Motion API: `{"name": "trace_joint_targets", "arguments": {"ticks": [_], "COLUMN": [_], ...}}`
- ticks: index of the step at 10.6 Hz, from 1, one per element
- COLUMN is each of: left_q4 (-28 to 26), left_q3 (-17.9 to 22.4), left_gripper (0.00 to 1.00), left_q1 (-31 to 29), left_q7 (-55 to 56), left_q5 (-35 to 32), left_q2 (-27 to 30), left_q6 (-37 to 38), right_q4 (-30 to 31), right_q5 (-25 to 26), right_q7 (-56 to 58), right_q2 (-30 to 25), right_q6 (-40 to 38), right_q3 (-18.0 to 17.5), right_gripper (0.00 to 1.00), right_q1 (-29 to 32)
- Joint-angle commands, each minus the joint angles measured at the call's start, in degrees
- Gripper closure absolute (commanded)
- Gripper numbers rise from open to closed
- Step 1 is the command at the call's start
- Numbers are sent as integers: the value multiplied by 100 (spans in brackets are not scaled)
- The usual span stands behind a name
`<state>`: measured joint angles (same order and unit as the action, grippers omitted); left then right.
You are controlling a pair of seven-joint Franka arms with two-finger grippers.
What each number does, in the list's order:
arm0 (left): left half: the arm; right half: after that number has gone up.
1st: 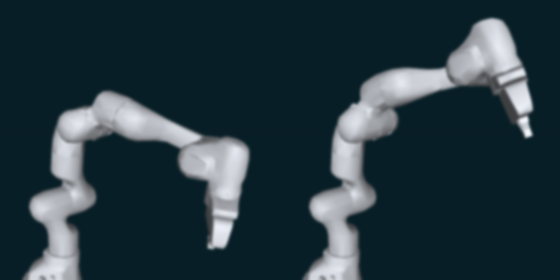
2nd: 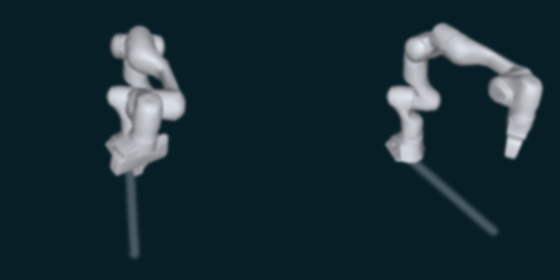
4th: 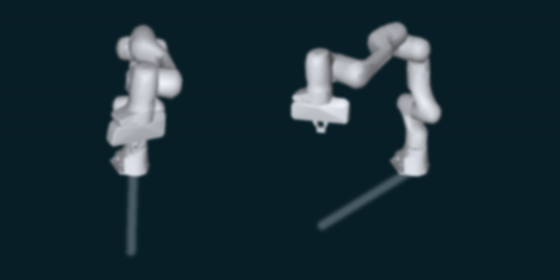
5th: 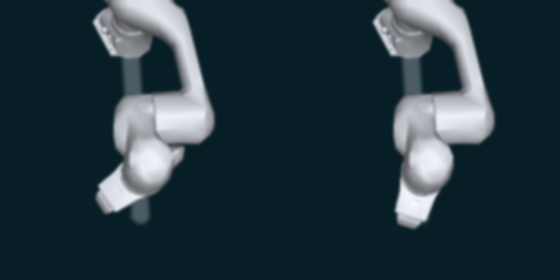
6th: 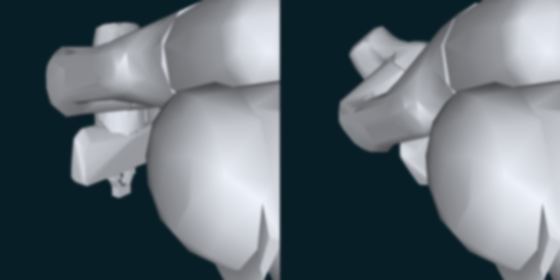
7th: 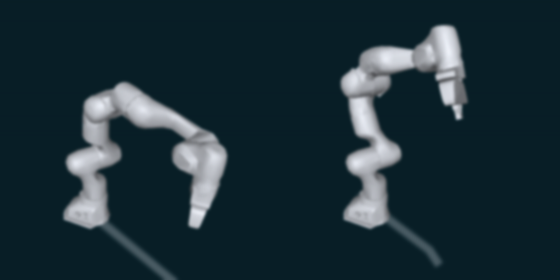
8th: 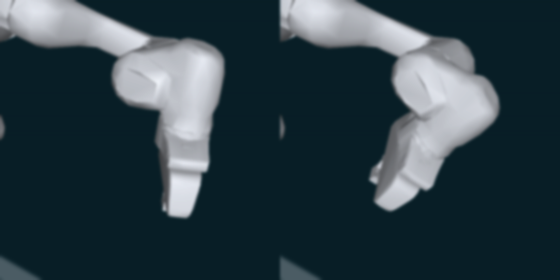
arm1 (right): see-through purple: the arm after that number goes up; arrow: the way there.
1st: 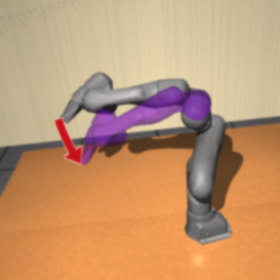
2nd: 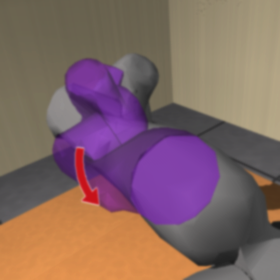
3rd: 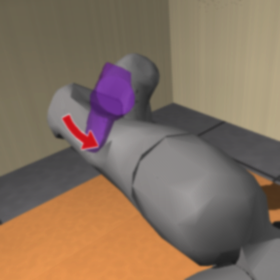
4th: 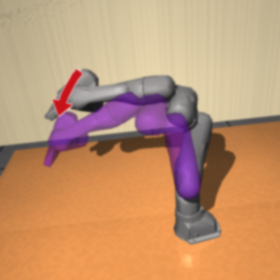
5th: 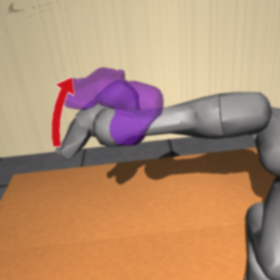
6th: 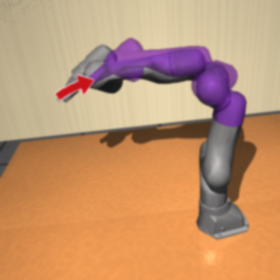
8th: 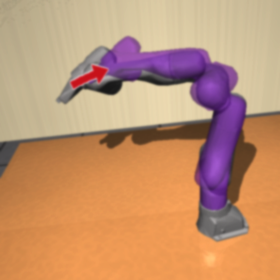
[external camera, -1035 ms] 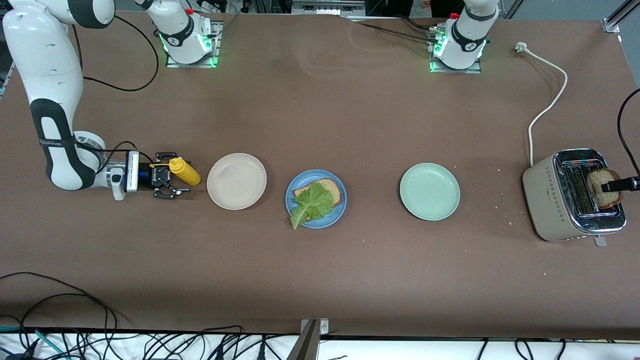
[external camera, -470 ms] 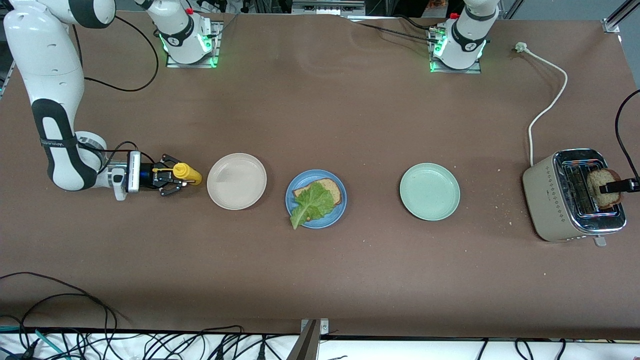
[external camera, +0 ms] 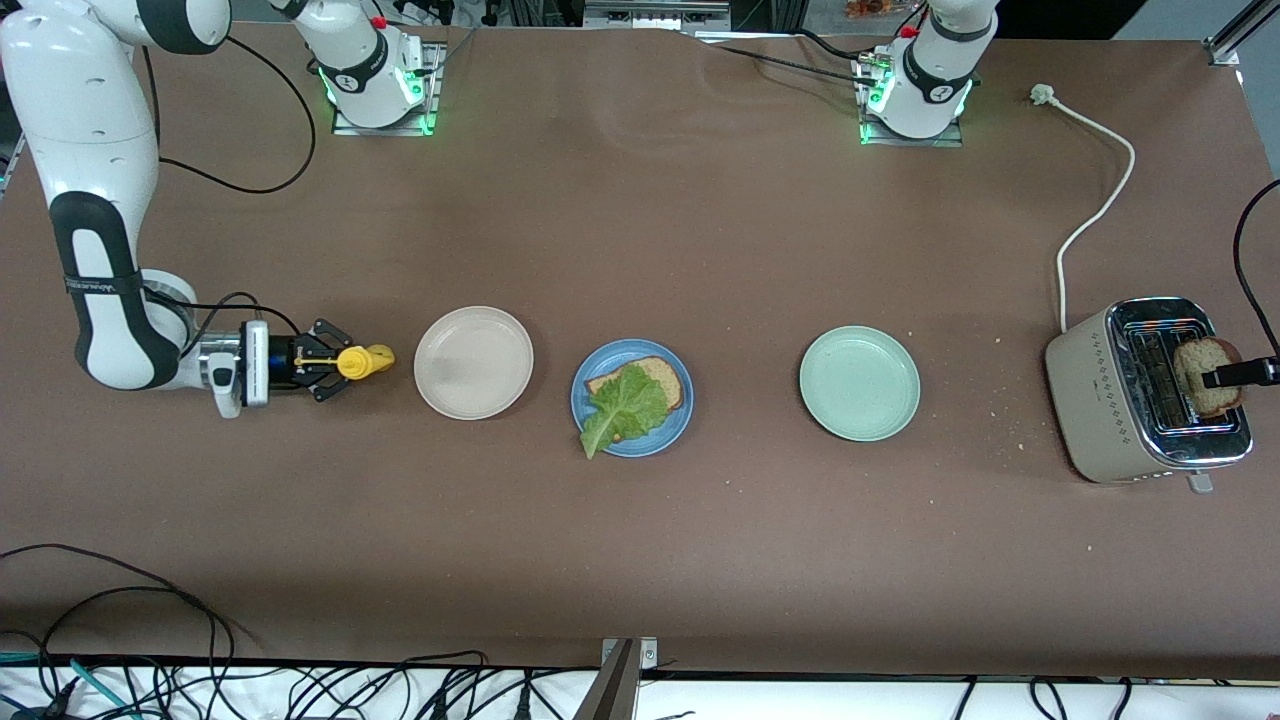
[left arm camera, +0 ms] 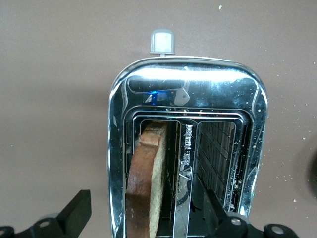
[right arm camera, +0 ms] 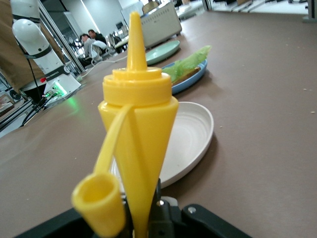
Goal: Make sandwich in blue plate with both arms
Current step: 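Lift the yellow bottle and tilt it over the lettuce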
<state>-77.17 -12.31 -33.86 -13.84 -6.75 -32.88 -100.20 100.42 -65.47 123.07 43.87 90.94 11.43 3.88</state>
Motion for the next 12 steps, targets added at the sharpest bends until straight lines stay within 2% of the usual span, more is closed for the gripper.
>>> {"name": "trace_joint_targets", "arguments": {"ticks": [1,4,6,8,12], "left_q4": [88,71,80,71,80], "left_q3": [-35,-35,-35,-35,-44], "left_gripper": [0,0,0,0,0], "left_q1": [11,11,11,20,29], "left_q7": [-84,-75,-75,-49,-49], "left_q5": [-133,-151,-151,-142,-142], "left_q2": [9,18,18,18,36], "left_q6": [1,-175,-175,-175,-175], "right_q4": [-942,-2155,-2429,-2956,-3441], "right_q5": [919,1903,2518,3624,5777], "right_q7": [-1877,-3471,-4200,-5087,-6093], "right_q2": [-177,-177,-177,-177,-177], "right_q6": [-42,-51,107,125,99], "right_q3": [-9,0,44,35,44], "right_gripper": [92,92,92,92,92], "right_q1": [-176,-763,-1281,-1765,-2846]}}
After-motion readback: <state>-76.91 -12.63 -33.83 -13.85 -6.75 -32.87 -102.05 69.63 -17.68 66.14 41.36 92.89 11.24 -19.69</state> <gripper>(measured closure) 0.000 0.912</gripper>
